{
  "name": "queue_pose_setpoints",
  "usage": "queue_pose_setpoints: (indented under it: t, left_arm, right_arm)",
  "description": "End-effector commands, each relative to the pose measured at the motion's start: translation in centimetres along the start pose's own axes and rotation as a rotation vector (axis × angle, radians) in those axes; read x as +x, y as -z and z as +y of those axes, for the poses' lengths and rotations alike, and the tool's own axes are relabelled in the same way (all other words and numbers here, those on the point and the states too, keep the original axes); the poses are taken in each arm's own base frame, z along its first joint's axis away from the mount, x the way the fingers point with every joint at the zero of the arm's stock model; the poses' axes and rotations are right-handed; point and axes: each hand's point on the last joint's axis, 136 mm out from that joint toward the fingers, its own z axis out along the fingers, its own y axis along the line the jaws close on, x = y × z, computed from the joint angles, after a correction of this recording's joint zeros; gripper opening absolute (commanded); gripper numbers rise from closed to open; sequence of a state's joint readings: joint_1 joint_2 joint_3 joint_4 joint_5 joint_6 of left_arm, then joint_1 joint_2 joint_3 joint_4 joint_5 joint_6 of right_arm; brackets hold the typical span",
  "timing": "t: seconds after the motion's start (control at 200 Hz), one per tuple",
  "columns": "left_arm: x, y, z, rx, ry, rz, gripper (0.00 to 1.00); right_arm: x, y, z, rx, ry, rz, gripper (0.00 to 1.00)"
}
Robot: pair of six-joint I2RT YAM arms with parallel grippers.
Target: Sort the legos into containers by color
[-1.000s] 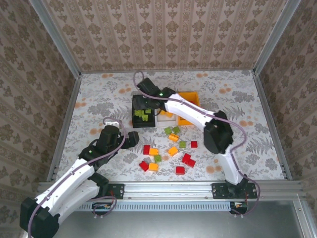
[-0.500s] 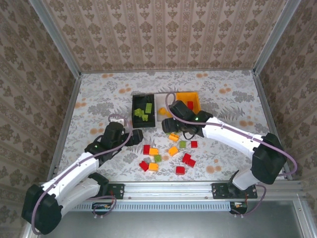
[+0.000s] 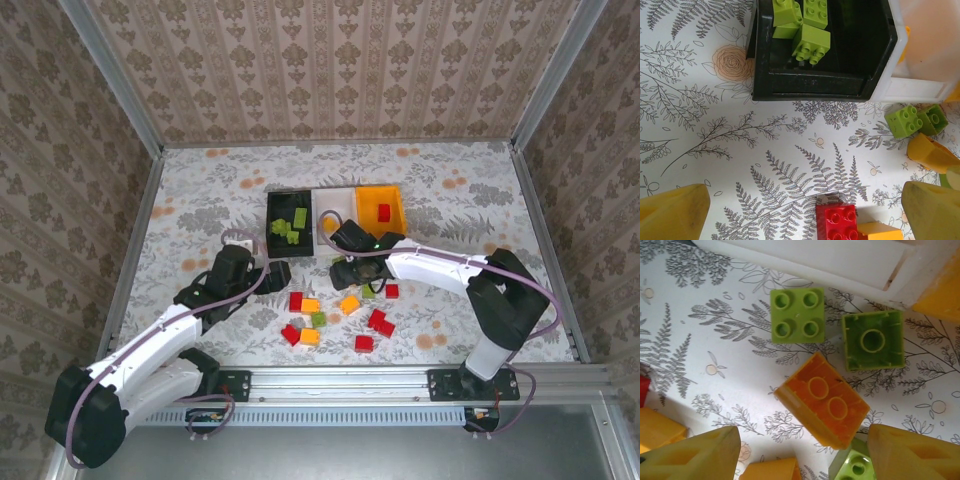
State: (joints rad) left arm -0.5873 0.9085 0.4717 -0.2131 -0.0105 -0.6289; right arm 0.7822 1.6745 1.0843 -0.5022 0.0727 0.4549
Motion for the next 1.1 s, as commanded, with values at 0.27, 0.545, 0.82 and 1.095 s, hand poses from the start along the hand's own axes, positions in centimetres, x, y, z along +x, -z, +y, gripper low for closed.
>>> queue_pose_setpoints:
  t: [0.27,0.545,0.82,1.095]
  left_arm:
    - [-0.6,0.6,-0.1,0.004,0.002,-0.021,1.0]
    - [-0.5,0.8,-0.1,-0.001,-0.006,-0.014,1.0]
    - [-0.8,1.0,-0.4,0.008,-0.013,-0.022,1.0]
    - [-1.1,1.1,-1.0,0.029,-0.033,-0.016,1.0]
  right_arm:
    - [5.5,-1.2,2.4,0.003,0.105,0.107,0.69]
    - [6.8,-2.7,1.8,0.067,0.123,0.144,0.6]
    - [4.4,-0.3,2.6,0.029,0.13,0.043,0.35]
    - [-6.2,4.4,2.0,-0.025,0.002,-0.191,0.32]
